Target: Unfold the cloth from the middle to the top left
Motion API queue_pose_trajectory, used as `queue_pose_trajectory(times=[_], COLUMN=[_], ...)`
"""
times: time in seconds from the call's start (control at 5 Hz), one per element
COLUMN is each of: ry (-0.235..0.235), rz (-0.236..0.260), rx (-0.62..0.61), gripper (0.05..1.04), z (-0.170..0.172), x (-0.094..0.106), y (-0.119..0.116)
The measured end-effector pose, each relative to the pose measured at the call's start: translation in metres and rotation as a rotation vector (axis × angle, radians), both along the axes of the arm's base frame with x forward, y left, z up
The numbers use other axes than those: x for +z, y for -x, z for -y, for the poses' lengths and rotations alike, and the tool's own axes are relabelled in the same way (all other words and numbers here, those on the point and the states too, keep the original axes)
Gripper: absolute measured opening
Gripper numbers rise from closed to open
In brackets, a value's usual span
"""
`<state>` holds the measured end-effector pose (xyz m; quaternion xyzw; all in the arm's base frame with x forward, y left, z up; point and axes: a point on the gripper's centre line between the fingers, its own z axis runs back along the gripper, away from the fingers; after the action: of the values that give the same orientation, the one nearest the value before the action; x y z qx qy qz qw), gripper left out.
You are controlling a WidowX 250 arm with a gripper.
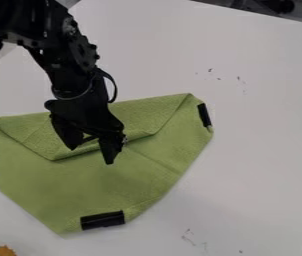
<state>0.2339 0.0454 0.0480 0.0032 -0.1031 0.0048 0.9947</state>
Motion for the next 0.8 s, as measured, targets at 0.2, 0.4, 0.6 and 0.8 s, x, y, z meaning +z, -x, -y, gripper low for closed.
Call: queue_pose_trajectory(times=[0.2, 0.4, 0.6, 0.8], ry=[0.009, 0.021, 0.033, 0.039], rz=[-0.020, -0.040, -0.041, -0.043], rx=[0.001, -0.027, -0.043, -0.064], gripper=[1.001, 1.001, 1.001, 1.001], z=[0.001, -0.006, -0.015, -0.025], x=[-0.005, -0.014, -0.023, -0.028], y=[0.002, -0.007, -0.019, -0.032])
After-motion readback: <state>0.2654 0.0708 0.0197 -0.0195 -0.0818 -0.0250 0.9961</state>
